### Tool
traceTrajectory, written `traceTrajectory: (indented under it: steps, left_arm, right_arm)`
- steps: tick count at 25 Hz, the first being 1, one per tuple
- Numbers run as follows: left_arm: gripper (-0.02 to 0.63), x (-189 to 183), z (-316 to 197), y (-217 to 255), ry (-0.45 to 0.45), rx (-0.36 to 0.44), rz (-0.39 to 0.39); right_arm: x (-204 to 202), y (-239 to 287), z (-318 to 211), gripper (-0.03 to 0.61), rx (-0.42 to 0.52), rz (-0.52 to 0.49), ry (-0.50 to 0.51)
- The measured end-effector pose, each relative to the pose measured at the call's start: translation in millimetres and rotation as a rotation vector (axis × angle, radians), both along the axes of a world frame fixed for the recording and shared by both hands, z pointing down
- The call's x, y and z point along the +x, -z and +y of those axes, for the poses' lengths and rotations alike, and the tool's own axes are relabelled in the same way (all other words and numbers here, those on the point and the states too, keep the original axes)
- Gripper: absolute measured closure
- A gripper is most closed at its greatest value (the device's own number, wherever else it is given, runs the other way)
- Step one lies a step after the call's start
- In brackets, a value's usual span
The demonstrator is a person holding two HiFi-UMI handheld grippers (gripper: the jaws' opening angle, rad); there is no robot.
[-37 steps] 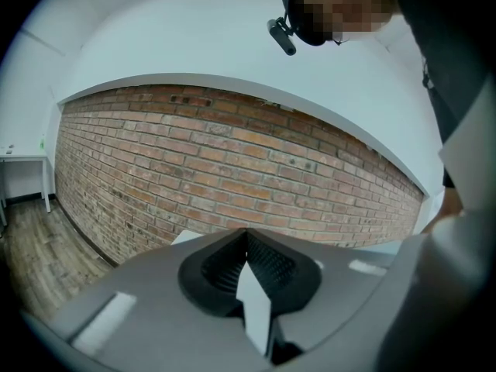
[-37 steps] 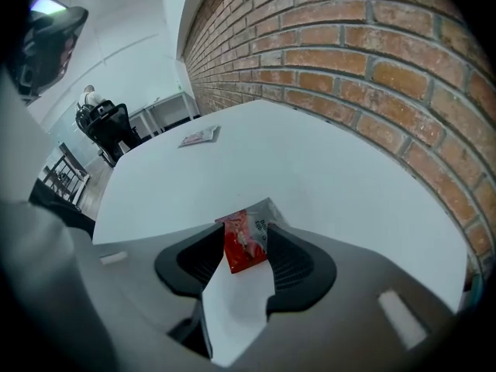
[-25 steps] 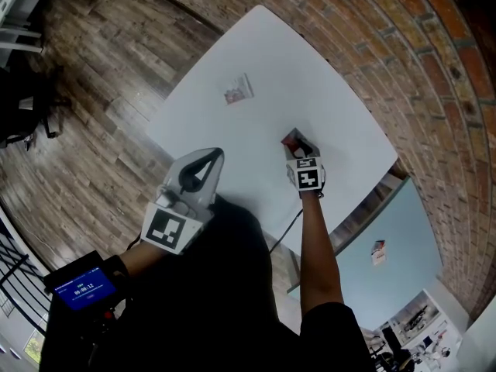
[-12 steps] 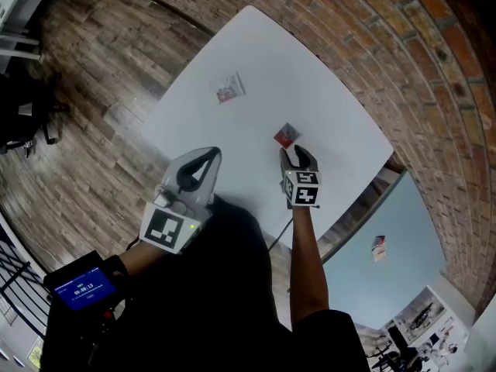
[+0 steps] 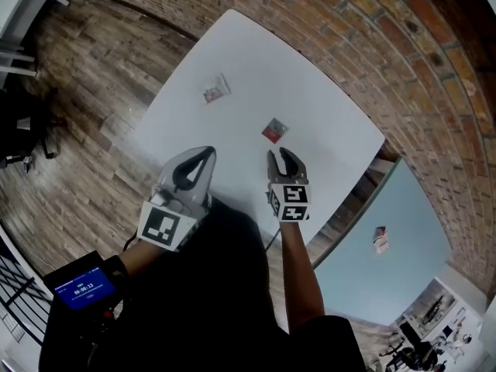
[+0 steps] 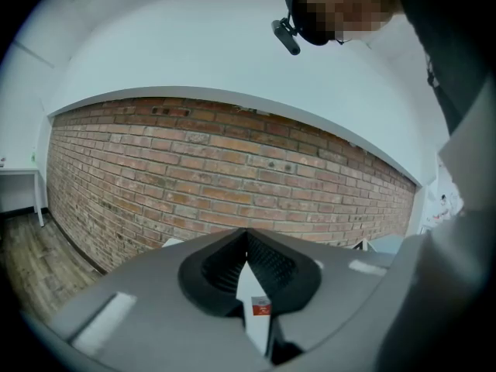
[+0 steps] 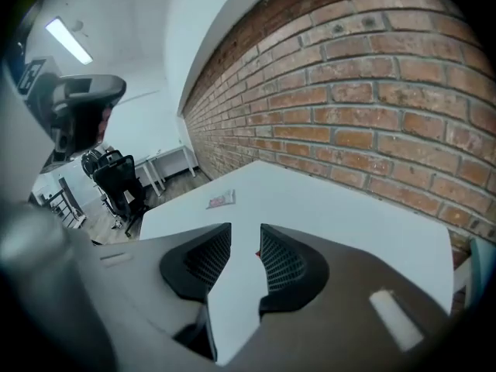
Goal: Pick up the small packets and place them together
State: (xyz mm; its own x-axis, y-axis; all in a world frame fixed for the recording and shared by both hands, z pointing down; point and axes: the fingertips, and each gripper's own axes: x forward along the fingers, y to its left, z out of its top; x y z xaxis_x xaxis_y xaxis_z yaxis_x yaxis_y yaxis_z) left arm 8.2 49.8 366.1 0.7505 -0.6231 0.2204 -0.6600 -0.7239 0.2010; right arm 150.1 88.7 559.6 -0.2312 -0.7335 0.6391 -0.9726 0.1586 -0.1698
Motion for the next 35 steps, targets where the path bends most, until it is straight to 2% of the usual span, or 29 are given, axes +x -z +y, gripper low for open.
traceTrajectory:
  steps: [6, 9, 12, 19, 22, 24, 31, 35]
  left_arm:
    - [0.614, 2, -10, -1, -0.071, 0.064, -0.011]
    - [0.614, -1, -23, 2, -0.08, 0.064, 0.021]
    - [0.614, -14, -37, -4, -0.111, 0.055, 0.016]
    - [0.614, -64, -79, -21, -0.148, -0.01, 0.035]
    - [0.614, -71, -84, -25, -0.168, -0.036, 0.049]
    - [0.614, -76, -84, -27, -0.19, -0.05, 0.06]
    - [0.614, -104, -129, -17, -0.232, -0.079, 0.113]
    - [0.614, -122, -146, -18, -0.244, -0.092, 0.106]
  right_arm:
    - [-5, 44, -6, 0.569, 0.159, 0.005, -0.079]
    - [-14, 57, -10, 0.575, 0.204, 0.007, -0.088]
    - [-28, 63, -20, 0.575, 0.218, 0.016, -0.089]
    - [-71, 56, -64, 0.574, 0.165, -0.007, -0.13]
    - [-79, 51, -72, 0.537, 0.153, 0.052, -0.093]
    - [-83, 49, -78, 0.535, 0.143, 0.061, -0.098]
    - [-99, 25, -121, 0.509, 0.061, -0.027, -0.252]
    - [-110, 13, -138, 0.494, 0.019, -0.069, -0.348]
